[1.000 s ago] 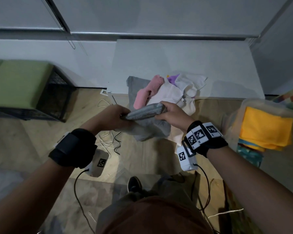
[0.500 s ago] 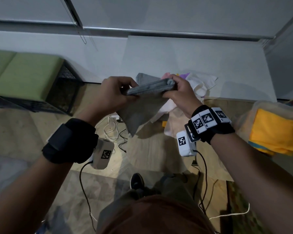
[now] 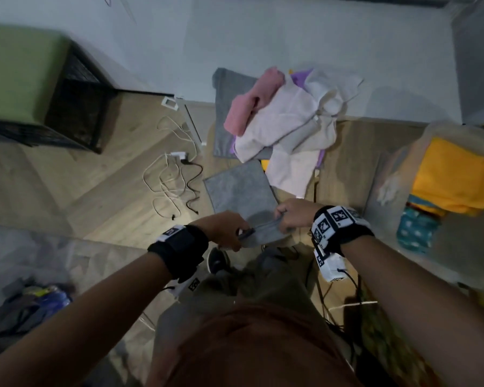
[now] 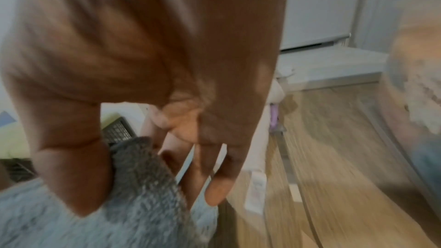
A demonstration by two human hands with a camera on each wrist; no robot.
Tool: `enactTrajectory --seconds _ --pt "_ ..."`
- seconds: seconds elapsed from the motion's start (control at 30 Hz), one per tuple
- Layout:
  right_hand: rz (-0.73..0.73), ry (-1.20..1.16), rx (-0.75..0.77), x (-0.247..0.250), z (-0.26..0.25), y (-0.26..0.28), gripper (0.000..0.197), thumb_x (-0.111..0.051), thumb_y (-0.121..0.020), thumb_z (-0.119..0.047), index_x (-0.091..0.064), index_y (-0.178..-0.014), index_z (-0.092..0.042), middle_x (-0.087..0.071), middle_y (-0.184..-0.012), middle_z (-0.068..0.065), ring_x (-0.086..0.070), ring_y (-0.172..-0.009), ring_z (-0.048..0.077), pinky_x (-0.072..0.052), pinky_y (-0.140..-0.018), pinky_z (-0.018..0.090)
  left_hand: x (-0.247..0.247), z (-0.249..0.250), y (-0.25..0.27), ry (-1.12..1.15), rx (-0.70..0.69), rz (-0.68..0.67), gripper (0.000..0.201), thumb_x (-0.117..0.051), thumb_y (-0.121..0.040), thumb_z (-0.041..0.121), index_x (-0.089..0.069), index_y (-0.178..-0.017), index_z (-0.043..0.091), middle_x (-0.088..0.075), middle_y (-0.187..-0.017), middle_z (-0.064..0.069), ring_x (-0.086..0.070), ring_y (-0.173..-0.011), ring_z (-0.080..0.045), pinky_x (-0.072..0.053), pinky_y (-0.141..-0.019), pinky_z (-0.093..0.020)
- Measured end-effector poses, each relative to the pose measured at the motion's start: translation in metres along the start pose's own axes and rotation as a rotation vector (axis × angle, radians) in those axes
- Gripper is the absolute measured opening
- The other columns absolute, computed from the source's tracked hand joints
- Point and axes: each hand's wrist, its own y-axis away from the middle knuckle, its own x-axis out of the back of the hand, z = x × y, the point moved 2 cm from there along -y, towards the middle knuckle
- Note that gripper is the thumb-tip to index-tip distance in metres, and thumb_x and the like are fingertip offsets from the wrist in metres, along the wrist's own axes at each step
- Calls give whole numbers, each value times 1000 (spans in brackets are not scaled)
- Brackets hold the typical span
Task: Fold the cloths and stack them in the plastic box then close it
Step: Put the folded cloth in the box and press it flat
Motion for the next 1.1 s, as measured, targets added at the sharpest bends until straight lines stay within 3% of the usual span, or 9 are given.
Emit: enactTrajectory --seconds 0.17,0.23,0.3,0.43,0.77,0.87,0.97,1.03,1.1 --pt "-136 -22 -79 -27 31 -17 22 -65 -76 -12 -74 -97 -8 -70 -101 11 -63 -87 22 -51 -76 32 -30 -7 -25 -33 60 -195 27 -59 -90 25 -69 -106 6 -65 -102 -14 -60 -96 -28 -41 -78 -31" --pt "-132 -61 -89 -30 38 -24 27 -64 -74 -13 -71 -96 0 -67 -104 22 -56 -78 22 -46 -70 32 -31 -14 -31 5 96 -182 28 -57 -91 27 -68 -102 4 -61 -94 -12 -59 -92 -27 -41 -78 -31" --pt "-103 -56 -76 -29 42 -33 27 -63 -78 -14 -66 -98 4 -61 -99 27 -51 -75 19 -40 -66 28 -30 -22 -36 32 112 -124 28 -56 -90 27 -68 -100 4 -62 -94 -13 -59 -92 -29 -40 -75 -32" --pt "27 3 -16 -24 44 -53 16 -62 -89 -19 -68 -104 -19 -60 -100 -2 -56 -94 16 -40 -72 26 -28 -44 -44 142 184 51 28 -59 -88 24 -68 -109 8 -63 -107 -12 -58 -98 -26 -38 -76 -27" --pt "316 -166 -70 -40 47 -104 58 -73 -77 -13 -45 -127 -24 -45 -133 7 -56 -113 29 -50 -94 43 -76 -76 -77 455 606 496 47 -64 -85 25 -47 -123 3 -48 -117 -21 -50 -104 -41 -42 -90 -45" --pt "305 -97 -184 -49 56 -101 65 -79 -68 -28 -28 -107 -32 -45 -121 4 -59 -97 31 -52 -84 45 -100 -72 -80 679 804 484 66 -66 -85 39 -38 -127 -4 -38 -121 -19 -42 -112 -39 -37 -91 -40" --pt "193 -38 -270 -58 63 -98 73 -78 -71 -38 -27 -119 -21 -55 -106 3 -61 -93 30 -52 -83 42 -120 -72 -84 1162 950 430 105 -80 -55 53 -37 -130 -7 -50 -120 -15 -58 -108 -31 -55 -85 -38" --pt "197 -22 -325 -62 70 -102 87 -74 -71 -43 -26 -136 -11 -59 -114 8 -61 -102 33 -52 -88 42 -129 -72 -88 1362 999 473 113 -85 -48 49 -34 -134 -4 -54 -121 -16 -62 -102 -29 -59 -80 -41" --pt "181 25 -336 -62 72 -105 69 -70 -74 -44 -46 -126 -6 -63 -113 11 -60 -95 30 -50 -79 33 -128 -68 -90 1392 1011 492 105 -87 -61 35 -25 -138 -3 -48 -124 -13 -55 -102 -23 -55 -84 -35"
